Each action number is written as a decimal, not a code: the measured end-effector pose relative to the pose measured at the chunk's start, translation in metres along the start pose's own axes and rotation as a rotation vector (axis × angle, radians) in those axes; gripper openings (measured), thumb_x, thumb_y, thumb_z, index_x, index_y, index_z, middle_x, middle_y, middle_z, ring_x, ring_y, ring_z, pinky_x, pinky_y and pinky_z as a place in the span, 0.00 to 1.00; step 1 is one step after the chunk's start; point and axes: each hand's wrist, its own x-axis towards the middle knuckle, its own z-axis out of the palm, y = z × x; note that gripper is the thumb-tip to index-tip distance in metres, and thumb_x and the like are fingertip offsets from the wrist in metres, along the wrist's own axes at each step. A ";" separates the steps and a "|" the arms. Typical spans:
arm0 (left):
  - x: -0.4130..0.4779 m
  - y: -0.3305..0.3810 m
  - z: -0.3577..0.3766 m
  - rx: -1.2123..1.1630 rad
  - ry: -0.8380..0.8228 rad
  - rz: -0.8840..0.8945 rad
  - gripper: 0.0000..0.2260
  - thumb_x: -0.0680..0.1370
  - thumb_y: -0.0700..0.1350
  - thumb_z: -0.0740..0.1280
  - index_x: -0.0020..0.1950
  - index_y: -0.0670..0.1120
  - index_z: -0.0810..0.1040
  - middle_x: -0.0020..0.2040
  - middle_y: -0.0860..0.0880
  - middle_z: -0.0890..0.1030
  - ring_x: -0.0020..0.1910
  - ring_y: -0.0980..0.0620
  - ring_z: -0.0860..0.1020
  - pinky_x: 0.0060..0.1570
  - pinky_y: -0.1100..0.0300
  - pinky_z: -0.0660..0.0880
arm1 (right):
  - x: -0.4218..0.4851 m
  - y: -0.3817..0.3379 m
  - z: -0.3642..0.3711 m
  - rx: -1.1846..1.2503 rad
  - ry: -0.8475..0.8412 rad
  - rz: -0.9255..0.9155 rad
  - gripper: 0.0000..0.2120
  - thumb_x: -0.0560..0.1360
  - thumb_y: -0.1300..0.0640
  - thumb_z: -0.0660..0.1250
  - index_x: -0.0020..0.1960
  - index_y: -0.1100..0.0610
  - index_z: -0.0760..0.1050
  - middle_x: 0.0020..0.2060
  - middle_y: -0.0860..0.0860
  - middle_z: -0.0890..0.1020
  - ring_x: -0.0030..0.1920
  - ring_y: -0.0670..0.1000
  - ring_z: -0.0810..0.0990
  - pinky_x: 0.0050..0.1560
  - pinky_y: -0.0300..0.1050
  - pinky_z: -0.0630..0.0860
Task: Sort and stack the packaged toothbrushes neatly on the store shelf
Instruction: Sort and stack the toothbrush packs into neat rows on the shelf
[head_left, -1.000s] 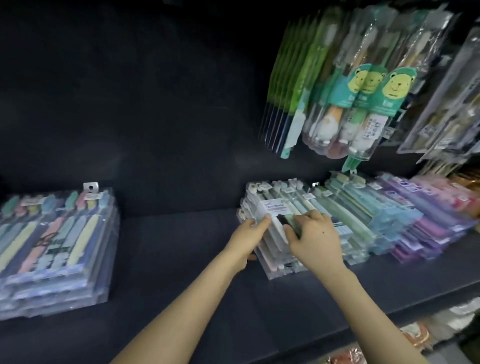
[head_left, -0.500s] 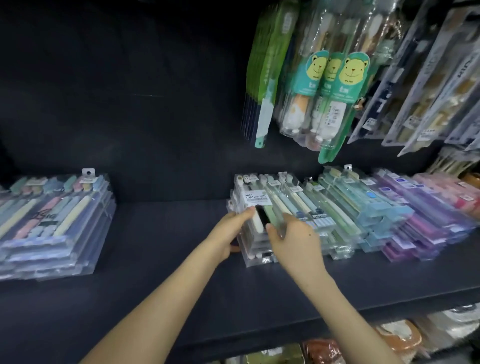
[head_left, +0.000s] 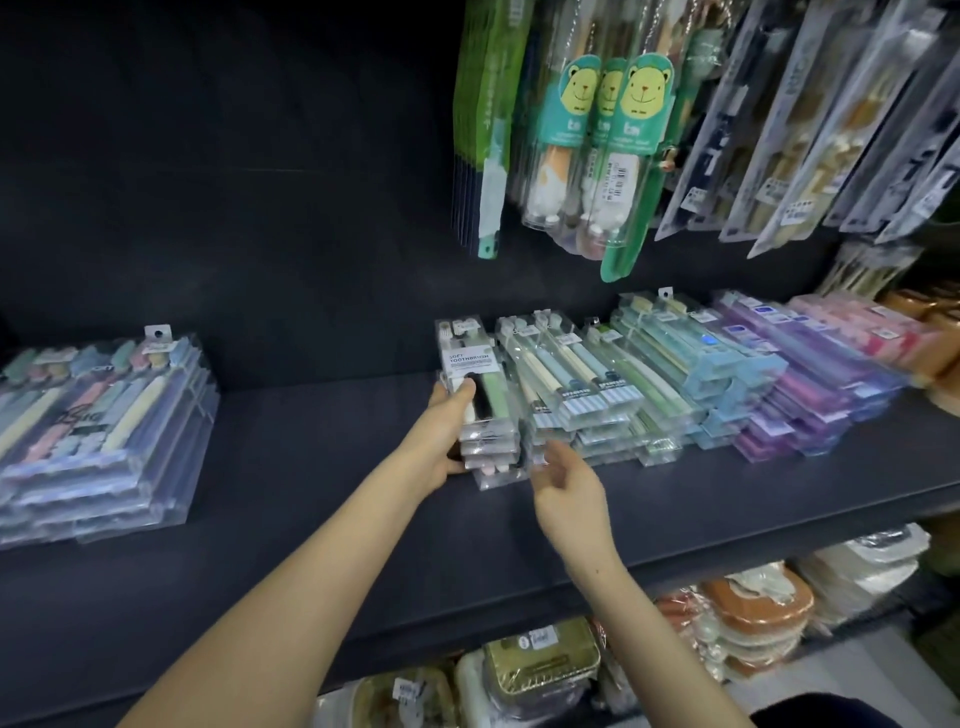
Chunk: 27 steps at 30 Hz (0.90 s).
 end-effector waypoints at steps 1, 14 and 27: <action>0.000 0.001 -0.001 -0.014 -0.002 0.008 0.26 0.80 0.59 0.59 0.76 0.60 0.53 0.68 0.52 0.73 0.54 0.49 0.77 0.42 0.53 0.76 | 0.000 0.003 -0.001 0.001 -0.041 0.028 0.23 0.80 0.59 0.59 0.75 0.55 0.62 0.67 0.52 0.74 0.61 0.48 0.74 0.62 0.43 0.69; 0.004 0.004 -0.019 0.074 0.016 -0.008 0.19 0.80 0.59 0.58 0.71 0.60 0.66 0.65 0.50 0.76 0.54 0.47 0.79 0.46 0.50 0.77 | -0.003 0.010 0.010 0.349 -0.285 0.126 0.26 0.79 0.64 0.61 0.75 0.52 0.61 0.65 0.45 0.71 0.62 0.47 0.75 0.55 0.37 0.74; 0.012 0.011 -0.022 -0.060 -0.025 -0.015 0.17 0.80 0.56 0.60 0.47 0.46 0.82 0.38 0.46 0.85 0.33 0.50 0.84 0.31 0.60 0.79 | 0.047 -0.048 0.048 0.703 -0.343 0.339 0.21 0.77 0.38 0.61 0.55 0.54 0.81 0.45 0.55 0.86 0.45 0.54 0.86 0.37 0.46 0.81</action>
